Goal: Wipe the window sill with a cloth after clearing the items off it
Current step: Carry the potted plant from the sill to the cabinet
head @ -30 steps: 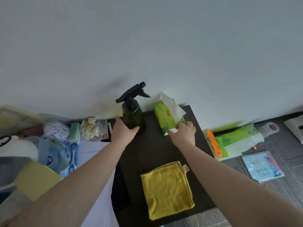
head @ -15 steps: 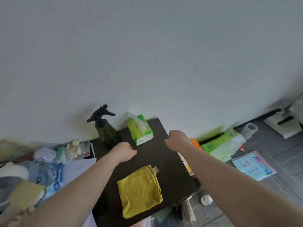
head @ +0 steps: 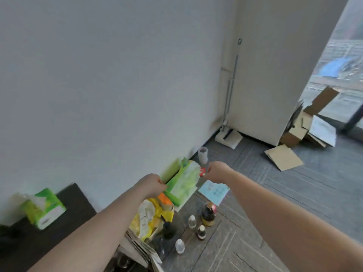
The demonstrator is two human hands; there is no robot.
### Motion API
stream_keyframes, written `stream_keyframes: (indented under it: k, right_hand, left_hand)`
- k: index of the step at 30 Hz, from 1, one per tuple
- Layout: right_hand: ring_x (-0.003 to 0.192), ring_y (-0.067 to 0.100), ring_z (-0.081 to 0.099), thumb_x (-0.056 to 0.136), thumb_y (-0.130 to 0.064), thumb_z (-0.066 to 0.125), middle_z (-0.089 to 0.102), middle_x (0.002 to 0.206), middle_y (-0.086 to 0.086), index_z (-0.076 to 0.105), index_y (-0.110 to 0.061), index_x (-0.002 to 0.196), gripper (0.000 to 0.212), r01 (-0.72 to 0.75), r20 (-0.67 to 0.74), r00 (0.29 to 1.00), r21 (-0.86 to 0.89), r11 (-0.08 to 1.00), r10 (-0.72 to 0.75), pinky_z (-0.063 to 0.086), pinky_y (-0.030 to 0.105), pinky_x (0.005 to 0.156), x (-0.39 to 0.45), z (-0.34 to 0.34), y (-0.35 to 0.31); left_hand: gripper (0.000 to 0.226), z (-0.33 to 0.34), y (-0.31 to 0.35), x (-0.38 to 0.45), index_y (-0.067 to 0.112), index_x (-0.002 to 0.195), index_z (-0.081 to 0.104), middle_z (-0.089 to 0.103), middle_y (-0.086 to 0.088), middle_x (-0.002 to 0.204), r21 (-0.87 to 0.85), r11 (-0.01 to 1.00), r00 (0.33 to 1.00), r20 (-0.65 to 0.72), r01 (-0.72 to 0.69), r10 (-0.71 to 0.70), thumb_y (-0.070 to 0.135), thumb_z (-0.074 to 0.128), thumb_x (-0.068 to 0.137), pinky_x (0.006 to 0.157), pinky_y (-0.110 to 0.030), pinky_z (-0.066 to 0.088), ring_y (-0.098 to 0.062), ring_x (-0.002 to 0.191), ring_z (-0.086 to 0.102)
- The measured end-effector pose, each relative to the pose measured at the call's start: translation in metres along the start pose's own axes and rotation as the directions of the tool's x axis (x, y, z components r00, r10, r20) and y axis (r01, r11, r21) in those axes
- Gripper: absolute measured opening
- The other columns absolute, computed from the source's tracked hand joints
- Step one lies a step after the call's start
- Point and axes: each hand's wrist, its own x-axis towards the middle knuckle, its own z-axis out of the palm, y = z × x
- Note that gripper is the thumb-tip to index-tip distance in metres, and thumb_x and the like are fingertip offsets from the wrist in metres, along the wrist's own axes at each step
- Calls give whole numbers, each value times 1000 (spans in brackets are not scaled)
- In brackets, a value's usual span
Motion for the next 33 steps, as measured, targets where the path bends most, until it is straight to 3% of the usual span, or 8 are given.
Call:
stream_keyframes:
  k: [4,7,10,16,20,23,28,33]
  right_hand:
    - [87,21,49,95,-21,46,58,102,9,58,-1,120,34,-183,-48,982,22,983,184,45,32,75,-33,-51,119]
    - [84,21,50,96,-20,47,57,91,6,60,-1,119,32,-310,-68,945,110,944,319,44,28,67,-53,-73,201]
    - [84,23,52,96,-23,48,60,98,9,59,-2,119,34,-420,-62,895,214,882,441,46,29,65,-70,-86,269]
    - [56,16,49,94,-22,51,53,67,4,60,-3,112,29,-600,-30,744,408,688,667,40,23,47,-101,-95,376]
    - [74,22,55,95,-23,51,54,73,4,59,-2,116,31,-672,-13,642,472,571,766,41,24,51,-109,-111,444]
    - [77,24,54,94,-22,51,54,72,4,61,-2,116,31,-728,16,545,504,464,838,39,23,48,-113,-129,488]
    - [94,26,59,93,-23,53,65,110,10,61,-4,114,30,-753,-17,428,546,367,904,50,35,78,-116,-158,554]
    - [103,26,60,92,-22,51,65,114,9,59,-7,117,30,-738,-29,340,611,286,940,51,36,86,-121,-176,636]
  left_hand:
    - [17,29,122,14,19,86,60,57,-4,89,83,978,981,55,-189,185,35,54,89,76,-32,45,-20,81,52]
    - [26,47,200,22,18,91,66,66,-4,94,160,938,951,68,-308,301,40,53,88,76,-29,46,-19,84,57]
    - [22,66,270,34,23,94,63,68,-1,95,183,897,913,144,-403,380,41,53,89,81,-33,51,-17,88,63]
    - [27,111,401,74,23,107,63,65,3,106,282,763,812,245,-582,529,42,53,89,77,-30,46,-15,93,58]
    - [30,141,493,112,22,110,62,64,1,109,266,660,708,357,-702,609,42,53,90,85,-33,51,-17,98,59]
    - [28,160,564,137,22,108,61,63,0,105,260,567,617,448,-782,647,41,52,91,80,-30,50,-18,94,59]
    - [27,180,680,154,19,103,62,59,2,93,293,370,470,469,-882,748,41,50,94,59,-21,37,-11,77,52]
    - [32,225,779,166,15,106,64,62,-1,103,276,301,406,533,-913,742,40,53,91,79,-30,51,-19,93,59]
